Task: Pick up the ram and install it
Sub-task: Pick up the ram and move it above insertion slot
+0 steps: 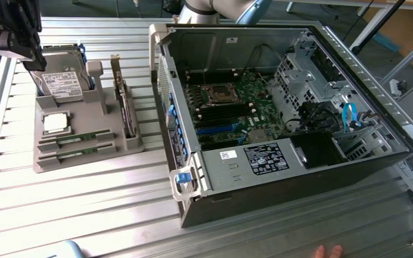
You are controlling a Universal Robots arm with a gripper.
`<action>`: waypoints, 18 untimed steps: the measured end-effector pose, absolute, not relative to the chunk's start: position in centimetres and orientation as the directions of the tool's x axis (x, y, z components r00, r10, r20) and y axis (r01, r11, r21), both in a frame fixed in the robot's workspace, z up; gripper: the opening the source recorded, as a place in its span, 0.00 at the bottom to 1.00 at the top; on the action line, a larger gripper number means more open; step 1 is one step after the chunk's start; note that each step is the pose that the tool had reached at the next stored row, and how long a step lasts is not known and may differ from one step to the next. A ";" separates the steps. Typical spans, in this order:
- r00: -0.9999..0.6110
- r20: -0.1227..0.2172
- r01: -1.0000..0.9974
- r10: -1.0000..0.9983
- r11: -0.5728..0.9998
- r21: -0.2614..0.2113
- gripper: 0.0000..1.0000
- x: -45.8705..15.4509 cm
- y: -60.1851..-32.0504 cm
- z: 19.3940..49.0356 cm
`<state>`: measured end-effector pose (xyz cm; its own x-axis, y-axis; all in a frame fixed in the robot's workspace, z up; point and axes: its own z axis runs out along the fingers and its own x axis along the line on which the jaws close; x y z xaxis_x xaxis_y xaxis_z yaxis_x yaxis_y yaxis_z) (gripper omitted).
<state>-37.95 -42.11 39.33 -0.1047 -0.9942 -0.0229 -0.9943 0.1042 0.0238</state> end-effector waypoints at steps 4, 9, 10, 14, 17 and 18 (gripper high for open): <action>-0.104 -0.023 -0.994 -0.994 0.104 0.022 0.11 -37.9 -42.1 39.3; -0.094 -0.023 -0.995 -0.995 0.093 0.022 0.11 -38.0 -42.1 39.3; -0.088 -0.023 -0.996 -0.996 0.088 0.022 0.11 -38.0 -42.1 39.3; -0.065 -0.023 -0.998 -0.998 0.065 0.022 0.11 -38.0 -42.1 39.3; -0.061 -0.023 -0.998 -0.998 0.060 0.022 0.11 -38.0 -42.1 39.3; -0.061 -0.023 -0.998 -0.998 0.060 0.022 0.11 -38.0 -42.1 39.3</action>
<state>-37.95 -42.11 39.33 -0.0608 -0.9979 -0.0231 -0.9979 0.0603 0.0220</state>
